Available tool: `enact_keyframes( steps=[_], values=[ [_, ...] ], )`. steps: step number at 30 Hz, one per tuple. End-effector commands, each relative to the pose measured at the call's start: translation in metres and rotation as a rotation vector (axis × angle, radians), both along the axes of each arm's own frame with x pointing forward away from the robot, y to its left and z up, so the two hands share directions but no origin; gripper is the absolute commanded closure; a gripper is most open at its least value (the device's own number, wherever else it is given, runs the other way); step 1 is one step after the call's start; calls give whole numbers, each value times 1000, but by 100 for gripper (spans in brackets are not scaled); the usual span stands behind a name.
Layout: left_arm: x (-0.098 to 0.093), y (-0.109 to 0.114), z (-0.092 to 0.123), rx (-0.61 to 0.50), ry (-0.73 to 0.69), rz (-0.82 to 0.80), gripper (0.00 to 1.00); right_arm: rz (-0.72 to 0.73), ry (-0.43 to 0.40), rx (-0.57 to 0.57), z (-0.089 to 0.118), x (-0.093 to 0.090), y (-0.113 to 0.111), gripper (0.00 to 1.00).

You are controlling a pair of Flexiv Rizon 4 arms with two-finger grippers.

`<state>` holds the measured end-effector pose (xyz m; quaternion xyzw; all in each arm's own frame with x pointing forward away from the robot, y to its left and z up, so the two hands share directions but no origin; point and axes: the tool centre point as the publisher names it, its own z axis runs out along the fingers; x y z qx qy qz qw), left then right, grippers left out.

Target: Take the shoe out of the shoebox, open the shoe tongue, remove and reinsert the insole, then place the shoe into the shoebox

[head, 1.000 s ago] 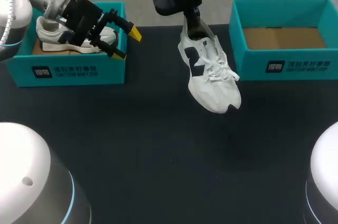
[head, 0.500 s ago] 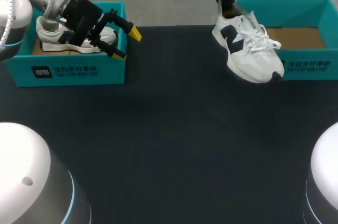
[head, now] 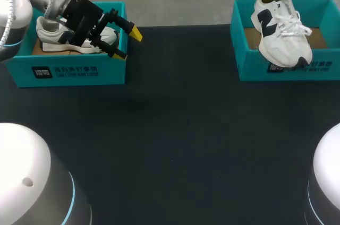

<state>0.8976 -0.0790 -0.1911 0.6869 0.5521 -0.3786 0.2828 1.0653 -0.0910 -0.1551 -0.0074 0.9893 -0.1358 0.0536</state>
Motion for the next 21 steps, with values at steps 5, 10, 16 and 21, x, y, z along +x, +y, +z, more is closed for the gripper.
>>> enact_keyframes(
  steps=[5, 10, 16, 21],
  values=[
    [0, 0, 0, 3, -1, -1, 0, 50, -40, 18, 9, 0, -39, 100],
    [0, 0, 0, 3, -1, -1, 0, 82, -36, -9, 10, -5, -50, 100],
    [0, 0, 0, 3, -1, -1, 0, 58, -43, 20, 12, -7, -48, 100],
    [0, 0, 0, 3, -1, -1, 0, 58, -43, 20, 12, -7, -48, 100]
  ],
)
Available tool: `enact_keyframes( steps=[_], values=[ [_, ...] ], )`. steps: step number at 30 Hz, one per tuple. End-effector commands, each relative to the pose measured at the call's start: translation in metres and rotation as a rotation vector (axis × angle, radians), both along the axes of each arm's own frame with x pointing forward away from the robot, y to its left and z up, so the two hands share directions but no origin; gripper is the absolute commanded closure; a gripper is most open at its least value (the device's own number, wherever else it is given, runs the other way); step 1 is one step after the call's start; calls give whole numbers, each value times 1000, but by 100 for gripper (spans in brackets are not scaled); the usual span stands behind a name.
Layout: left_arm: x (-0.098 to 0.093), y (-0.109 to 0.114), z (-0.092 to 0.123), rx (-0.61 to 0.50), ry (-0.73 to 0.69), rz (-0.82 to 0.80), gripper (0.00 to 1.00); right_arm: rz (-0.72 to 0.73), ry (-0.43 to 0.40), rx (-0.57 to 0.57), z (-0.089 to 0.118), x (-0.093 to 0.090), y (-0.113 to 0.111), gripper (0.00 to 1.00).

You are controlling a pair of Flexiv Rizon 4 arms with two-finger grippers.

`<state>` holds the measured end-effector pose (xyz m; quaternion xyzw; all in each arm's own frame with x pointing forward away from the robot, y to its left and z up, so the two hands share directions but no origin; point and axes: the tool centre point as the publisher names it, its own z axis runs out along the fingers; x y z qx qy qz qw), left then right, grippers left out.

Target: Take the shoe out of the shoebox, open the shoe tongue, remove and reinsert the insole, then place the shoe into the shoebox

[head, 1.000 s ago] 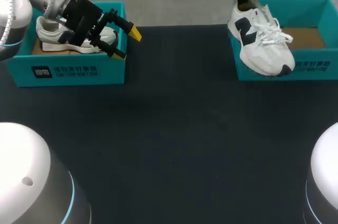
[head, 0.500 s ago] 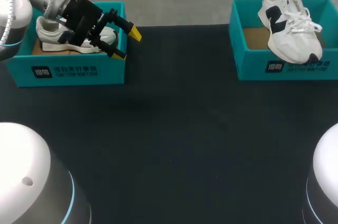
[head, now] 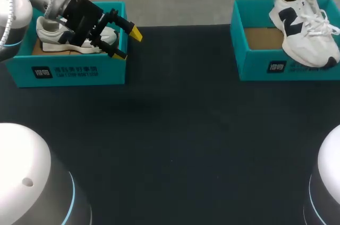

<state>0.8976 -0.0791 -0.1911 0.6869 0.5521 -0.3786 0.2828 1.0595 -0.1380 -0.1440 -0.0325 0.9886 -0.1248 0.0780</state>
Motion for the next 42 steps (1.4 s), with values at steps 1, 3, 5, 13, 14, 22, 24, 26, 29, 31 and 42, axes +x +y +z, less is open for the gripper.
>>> enact_keyframes(
  steps=[1, 3, 5, 13, 14, 22, 24, 26, 29, 31, 42],
  values=[
    [0, 0, 0, 3, -1, -1, 0, 1, -1, 1, 1, -1, 0, 100],
    [0, 0, 0, 3, -1, -1, 0, 1, -1, 1, 1, -1, 0, 100],
    [0, 0, 0, 3, -1, -1, 0, 1, -1, 1, 1, -1, 0, 100],
    [0, 0, 0, 3, -1, -1, 0, 28, 3, -26, -7, 3, -19, 100],
    [0, 0, 0, 3, -1, -1, 0, 29, 4, -36, -9, 5, -25, 100],
    [0, 0, 0, 3, -1, -1, 0, -8, 3, -50, -15, 19, -76, 100],
    [0, 0, 0, 3, -1, -1, 0, -25, 0, -65, -16, 21, -89, 100],
    [0, 0, 0, 3, -1, -1, 0, -40, 6, -71, -17, 23, -102, 100],
    [0, 0, 0, 3, -1, -1, 0, -60, 15, -81, -21, 25, -121, 100],
    [0, 0, 0, 3, -1, -1, 0, -79, 21, -81, -23, 25, -134, 100],
    [0, 0, 0, 3, -1, -1, 0, -179, 43, -83, -32, 21, -164, 100]
  ],
)
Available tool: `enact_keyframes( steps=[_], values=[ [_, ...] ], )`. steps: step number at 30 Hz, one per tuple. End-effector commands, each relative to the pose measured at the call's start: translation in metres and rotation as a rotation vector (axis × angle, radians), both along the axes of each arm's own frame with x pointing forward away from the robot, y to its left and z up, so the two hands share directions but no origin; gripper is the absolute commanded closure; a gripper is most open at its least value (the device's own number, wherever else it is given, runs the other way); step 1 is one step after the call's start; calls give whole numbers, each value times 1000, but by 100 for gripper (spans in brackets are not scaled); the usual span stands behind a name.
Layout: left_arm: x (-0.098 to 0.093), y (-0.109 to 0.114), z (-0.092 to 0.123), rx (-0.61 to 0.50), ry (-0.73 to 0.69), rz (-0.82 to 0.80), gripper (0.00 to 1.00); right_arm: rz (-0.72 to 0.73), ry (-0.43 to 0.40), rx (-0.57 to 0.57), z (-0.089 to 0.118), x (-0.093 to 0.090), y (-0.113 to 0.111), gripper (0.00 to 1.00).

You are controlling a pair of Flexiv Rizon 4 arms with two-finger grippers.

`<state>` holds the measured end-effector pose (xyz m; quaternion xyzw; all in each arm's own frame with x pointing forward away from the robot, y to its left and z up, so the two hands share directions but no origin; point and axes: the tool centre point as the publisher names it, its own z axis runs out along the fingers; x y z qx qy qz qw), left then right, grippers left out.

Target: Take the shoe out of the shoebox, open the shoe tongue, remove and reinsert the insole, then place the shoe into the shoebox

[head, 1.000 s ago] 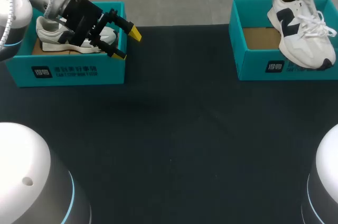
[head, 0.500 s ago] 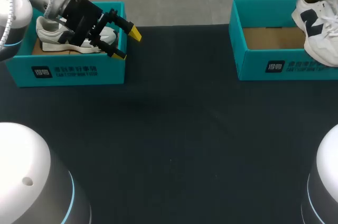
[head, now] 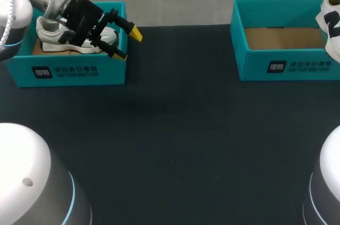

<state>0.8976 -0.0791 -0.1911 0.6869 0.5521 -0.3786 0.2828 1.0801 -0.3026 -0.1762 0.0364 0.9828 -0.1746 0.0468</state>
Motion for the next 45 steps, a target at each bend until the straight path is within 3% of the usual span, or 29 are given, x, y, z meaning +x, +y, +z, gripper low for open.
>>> enact_keyframes(
  steps=[1, 4, 9, 13, 22, 26, 29, 45],
  values=[
    [0, 0, 0, 3, -1, -1, 0, -44, 5, 17, 1, 0, 0, 100],
    [0, 0, 0, 3, -1, -1, 0, -174, -11, 72, 1, -1, -3, 100],
    [0, 0, 0, 3, -1, -1, 0, -536, -60, 171, 3, 1, -17, 100],
    [0, 0, 0, 3, -1, -1, 0, -791, -90, 179, 1, 0, -21, 100],
    [0, 0, 0, 3, -1, -1, 0, -1148, -142, 157, -6, -8, -20, 100],
    [0, 0, 0, 3, -1, -1, 0, -1339, -256, 163, 1, -12, -32, 100],
    [0, 0, 0, 3, -1, -1, 0, -1485, -292, 171, 3, -17, -40, 100],
    [0, 0, 0, 3, -1, -1, 0, -1508, -277, 196, 3, -18, -40, 100]
  ],
)
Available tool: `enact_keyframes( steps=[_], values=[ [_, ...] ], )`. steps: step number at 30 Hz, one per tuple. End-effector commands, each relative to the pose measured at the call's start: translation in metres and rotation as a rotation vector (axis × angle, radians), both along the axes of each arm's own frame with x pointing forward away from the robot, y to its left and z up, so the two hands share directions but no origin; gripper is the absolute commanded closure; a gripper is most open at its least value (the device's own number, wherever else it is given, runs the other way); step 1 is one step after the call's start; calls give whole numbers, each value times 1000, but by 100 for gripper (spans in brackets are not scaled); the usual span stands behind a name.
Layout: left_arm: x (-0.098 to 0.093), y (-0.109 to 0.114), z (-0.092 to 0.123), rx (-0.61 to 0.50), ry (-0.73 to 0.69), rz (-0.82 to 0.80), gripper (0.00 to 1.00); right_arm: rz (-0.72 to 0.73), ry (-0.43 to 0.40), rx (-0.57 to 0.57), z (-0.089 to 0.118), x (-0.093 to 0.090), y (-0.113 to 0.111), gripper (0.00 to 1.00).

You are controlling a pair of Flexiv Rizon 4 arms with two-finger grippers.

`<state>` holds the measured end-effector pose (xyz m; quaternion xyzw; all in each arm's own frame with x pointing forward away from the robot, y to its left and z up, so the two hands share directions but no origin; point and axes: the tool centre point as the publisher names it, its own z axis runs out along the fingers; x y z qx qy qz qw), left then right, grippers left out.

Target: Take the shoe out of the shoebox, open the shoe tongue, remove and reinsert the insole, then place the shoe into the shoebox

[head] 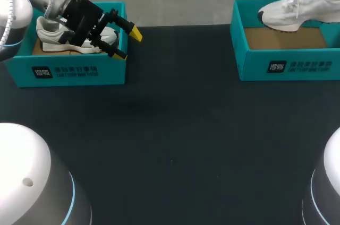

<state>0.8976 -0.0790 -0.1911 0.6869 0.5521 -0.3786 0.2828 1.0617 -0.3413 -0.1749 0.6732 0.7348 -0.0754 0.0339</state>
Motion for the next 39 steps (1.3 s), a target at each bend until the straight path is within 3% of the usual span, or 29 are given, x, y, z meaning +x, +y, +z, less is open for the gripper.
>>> enact_keyframes(
  steps=[1, 12, 25, 39],
  values=[
    [0, 0, 0, 3, -1, -1, 0, -133, -25, 11, 1, 0, -1, 100],
    [0, 0, 0, 3, -1, -1, 0, -123, -12, 7, -5, -4, 3, 100],
    [0, 0, 0, 3, -1, -1, 0, -264, -140, 19, -41, -2, 4, 100],
    [0, 0, 0, 3, -1, -1, 0, -229, -137, -19, -86, -7, 8, 100]
  ],
)
